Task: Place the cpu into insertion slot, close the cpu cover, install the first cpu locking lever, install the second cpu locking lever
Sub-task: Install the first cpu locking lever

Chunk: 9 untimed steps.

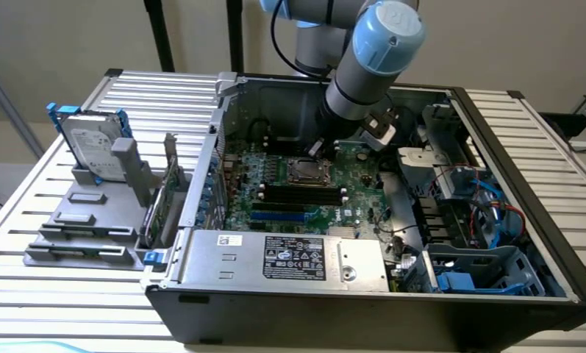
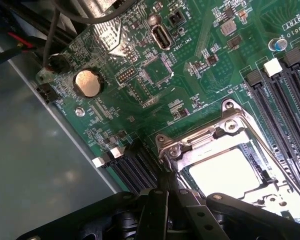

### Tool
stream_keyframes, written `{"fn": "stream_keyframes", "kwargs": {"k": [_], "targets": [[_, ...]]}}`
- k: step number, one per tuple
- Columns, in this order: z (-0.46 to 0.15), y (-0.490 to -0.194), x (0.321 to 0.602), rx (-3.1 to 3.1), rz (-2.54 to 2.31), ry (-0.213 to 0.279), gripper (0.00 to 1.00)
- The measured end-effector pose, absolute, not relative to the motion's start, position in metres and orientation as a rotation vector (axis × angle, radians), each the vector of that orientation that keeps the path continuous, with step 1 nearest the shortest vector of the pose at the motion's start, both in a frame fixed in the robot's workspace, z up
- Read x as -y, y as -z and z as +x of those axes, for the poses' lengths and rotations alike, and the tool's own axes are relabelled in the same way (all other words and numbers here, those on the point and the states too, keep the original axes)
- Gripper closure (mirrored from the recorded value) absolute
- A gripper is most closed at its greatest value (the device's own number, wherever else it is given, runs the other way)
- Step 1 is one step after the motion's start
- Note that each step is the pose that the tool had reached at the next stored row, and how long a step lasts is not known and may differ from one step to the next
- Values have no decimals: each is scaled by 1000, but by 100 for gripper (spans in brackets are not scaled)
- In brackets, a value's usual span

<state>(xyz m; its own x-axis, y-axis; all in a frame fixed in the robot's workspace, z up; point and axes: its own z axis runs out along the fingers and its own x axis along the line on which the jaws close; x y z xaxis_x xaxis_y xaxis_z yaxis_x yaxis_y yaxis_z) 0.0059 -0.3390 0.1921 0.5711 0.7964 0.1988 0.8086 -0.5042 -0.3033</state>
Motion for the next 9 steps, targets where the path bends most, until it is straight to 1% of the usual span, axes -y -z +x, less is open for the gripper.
{"fn": "stream_keyframes", "kwargs": {"k": [9], "targets": [[6, -191, 341, 1301, -2434, 55, 89]]}}
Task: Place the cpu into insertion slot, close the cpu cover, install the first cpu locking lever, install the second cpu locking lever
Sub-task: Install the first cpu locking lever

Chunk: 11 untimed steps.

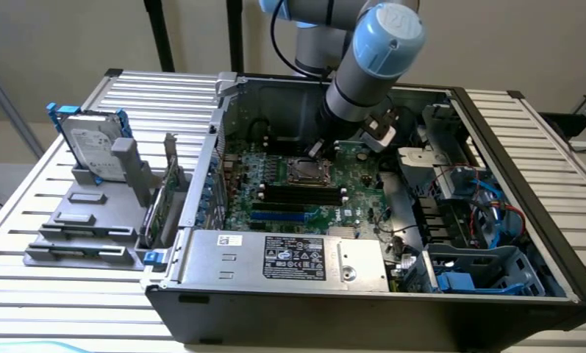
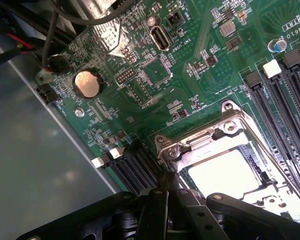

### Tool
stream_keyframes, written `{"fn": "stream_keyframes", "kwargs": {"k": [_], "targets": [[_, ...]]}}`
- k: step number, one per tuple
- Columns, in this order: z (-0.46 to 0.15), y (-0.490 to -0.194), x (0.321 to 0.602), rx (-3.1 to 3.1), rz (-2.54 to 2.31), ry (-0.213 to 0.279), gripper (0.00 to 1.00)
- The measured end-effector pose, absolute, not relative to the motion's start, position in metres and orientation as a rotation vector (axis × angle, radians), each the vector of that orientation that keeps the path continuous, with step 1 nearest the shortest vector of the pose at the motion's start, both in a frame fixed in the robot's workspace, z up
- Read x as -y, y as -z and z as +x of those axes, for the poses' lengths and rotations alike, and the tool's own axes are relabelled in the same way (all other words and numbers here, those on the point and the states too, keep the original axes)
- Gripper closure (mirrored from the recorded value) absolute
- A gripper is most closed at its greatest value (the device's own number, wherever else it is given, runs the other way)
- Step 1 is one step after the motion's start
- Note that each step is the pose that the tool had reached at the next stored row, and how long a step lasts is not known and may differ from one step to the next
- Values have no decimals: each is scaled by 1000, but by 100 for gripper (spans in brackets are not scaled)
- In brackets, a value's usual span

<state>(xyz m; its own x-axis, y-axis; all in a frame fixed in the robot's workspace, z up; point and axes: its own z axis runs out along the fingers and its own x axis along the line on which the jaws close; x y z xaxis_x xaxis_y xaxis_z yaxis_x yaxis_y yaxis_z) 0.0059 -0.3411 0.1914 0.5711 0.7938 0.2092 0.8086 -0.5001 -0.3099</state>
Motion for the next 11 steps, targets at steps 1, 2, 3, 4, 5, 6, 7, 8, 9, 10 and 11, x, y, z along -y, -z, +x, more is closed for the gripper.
{"fn": "stream_keyframes", "kwargs": {"k": [1, 2, 3, 4, 5, 6, 7, 8, 9, 10, 11], "targets": [[6, -191, 341, 1300, -2433, 56, 89], [6, -191, 342, 1300, -2431, 58, 89], [6, -191, 342, 1299, -2429, 59, 89], [6, -191, 342, 1298, -2427, 60, 89], [6, -190, 342, 1298, -2425, 62, 89], [6, -190, 342, 1297, -2423, 63, 89], [6, -190, 343, 1296, -2421, 65, 89], [6, -190, 343, 1296, -2419, 66, 89], [6, -190, 343, 1295, -2419, 66, 89], [6, -190, 343, 1295, -2419, 66, 89], [6, -192, 343, 1295, -2418, 66, 89]]}}
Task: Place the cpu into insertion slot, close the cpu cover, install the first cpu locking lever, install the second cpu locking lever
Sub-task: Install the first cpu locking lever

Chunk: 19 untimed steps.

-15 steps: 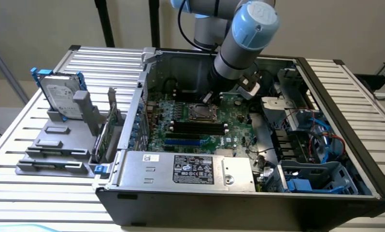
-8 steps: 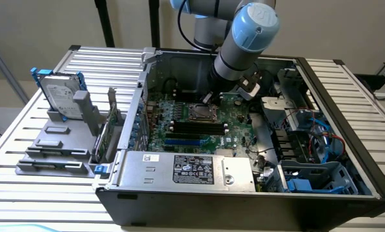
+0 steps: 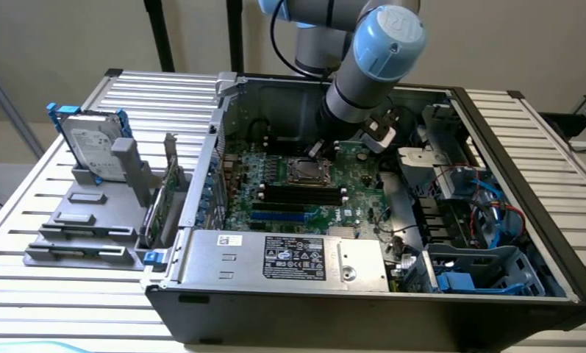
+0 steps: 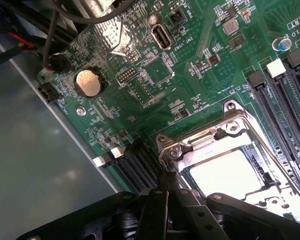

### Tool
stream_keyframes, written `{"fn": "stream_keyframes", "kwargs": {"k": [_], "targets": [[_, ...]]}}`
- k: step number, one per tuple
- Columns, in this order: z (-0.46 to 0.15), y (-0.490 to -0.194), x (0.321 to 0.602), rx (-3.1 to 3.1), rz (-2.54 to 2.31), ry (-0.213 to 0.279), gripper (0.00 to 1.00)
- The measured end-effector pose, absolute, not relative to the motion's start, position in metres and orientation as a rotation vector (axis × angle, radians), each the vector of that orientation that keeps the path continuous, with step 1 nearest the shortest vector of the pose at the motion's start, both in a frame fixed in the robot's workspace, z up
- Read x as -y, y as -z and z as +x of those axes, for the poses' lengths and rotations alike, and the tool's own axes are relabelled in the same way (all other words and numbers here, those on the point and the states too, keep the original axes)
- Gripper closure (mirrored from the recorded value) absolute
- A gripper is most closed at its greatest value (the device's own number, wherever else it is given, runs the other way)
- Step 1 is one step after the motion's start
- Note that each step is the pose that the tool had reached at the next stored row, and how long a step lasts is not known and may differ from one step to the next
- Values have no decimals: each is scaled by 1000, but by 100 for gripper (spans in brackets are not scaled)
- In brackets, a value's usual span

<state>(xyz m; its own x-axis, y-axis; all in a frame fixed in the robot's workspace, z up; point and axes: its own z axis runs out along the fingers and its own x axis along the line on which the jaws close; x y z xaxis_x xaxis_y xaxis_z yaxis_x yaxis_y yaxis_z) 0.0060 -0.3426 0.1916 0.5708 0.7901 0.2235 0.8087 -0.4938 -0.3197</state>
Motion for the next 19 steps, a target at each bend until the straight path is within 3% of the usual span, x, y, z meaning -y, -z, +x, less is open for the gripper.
{"fn": "stream_keyframes", "kwargs": {"k": [19], "targets": [[-17, -202, 351, 1298, -2416, 63, 89]]}}
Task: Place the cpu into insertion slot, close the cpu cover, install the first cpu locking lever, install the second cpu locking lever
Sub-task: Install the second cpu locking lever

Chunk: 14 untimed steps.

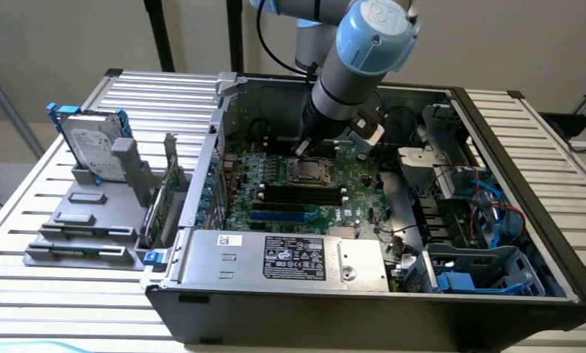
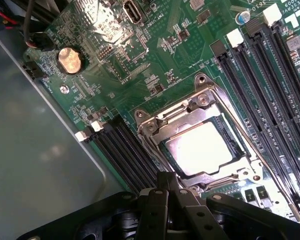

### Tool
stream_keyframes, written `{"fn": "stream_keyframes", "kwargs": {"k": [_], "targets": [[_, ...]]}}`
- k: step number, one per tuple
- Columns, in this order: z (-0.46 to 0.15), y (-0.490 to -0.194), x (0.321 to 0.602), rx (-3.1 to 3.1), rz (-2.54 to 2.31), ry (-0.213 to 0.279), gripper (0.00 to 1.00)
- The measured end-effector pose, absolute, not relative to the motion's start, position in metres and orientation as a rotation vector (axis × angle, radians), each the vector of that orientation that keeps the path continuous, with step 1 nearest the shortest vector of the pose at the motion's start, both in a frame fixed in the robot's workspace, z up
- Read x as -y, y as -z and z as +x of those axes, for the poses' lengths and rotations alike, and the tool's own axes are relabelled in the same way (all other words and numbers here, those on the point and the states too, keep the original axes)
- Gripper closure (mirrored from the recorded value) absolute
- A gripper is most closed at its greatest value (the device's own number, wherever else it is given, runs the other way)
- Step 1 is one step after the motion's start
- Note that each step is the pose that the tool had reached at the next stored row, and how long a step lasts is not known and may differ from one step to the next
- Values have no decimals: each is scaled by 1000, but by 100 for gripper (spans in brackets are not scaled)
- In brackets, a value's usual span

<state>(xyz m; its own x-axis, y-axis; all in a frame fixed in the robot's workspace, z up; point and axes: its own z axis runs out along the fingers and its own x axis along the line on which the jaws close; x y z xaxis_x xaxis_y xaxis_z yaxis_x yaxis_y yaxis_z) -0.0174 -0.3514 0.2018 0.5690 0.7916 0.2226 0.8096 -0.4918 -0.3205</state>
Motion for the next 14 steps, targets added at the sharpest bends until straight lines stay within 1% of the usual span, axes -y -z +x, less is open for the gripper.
{"fn": "stream_keyframes", "kwargs": {"k": [11, 14], "targets": [[-17, -202, 351, 1298, -2416, 63, 89], [-17, -206, 355, 1297, -2416, 63, 89]]}}
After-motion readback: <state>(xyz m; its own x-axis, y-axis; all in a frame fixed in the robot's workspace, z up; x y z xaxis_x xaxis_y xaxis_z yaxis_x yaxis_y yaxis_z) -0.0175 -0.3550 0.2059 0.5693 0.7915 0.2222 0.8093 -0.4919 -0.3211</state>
